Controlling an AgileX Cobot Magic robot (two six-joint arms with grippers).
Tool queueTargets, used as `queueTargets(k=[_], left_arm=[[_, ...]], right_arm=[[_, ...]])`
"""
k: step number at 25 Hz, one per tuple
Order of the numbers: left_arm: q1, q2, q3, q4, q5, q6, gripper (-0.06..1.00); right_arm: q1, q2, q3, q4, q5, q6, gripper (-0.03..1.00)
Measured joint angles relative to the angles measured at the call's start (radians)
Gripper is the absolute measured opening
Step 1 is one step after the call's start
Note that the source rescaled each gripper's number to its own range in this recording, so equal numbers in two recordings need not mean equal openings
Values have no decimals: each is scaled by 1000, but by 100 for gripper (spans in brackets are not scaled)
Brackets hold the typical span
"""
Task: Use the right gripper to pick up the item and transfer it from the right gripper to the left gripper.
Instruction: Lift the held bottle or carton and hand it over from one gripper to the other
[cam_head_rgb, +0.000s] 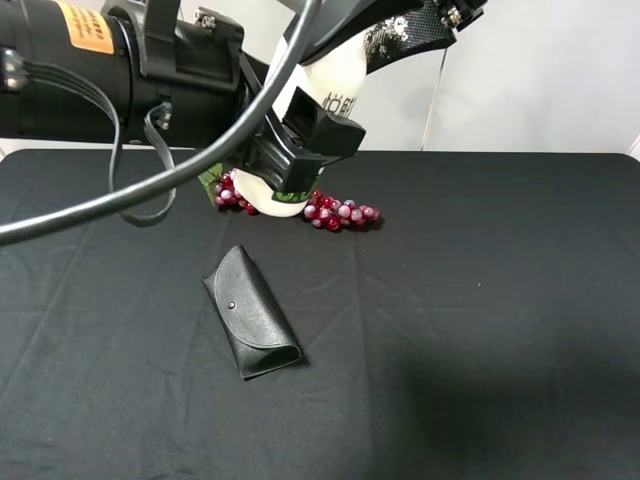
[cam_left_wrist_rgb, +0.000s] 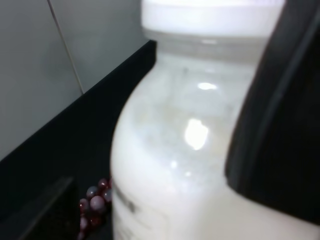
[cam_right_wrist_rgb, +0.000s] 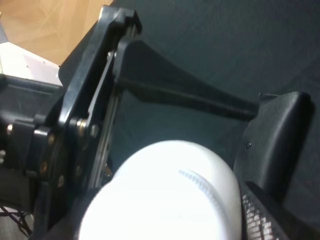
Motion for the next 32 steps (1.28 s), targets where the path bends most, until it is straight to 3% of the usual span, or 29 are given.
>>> queueTargets(k=[4,6,23,29,30,31,32], left_arm=[[-1,0,0,0,0,-1,29],[-4,0,0,2,3,0,0],[-5,0,0,3,3,0,0],[-5,4,0,3,4,0,0],[-6,8,0,3,4,0,0],[-7,9,0,2,7,0,0],[-6,9,1,2,16,0,0]], right_arm=[[0,0,0,1,-13,0,1],[0,0,0,5,-20,1,1],[0,0,0,3,-20,1,1],[1,0,0,-26,-18,54,0],[1,0,0,-36,-16,67,2],[1,0,0,-61,-8,84,22],[1,-2,0,-98,9,101,48]])
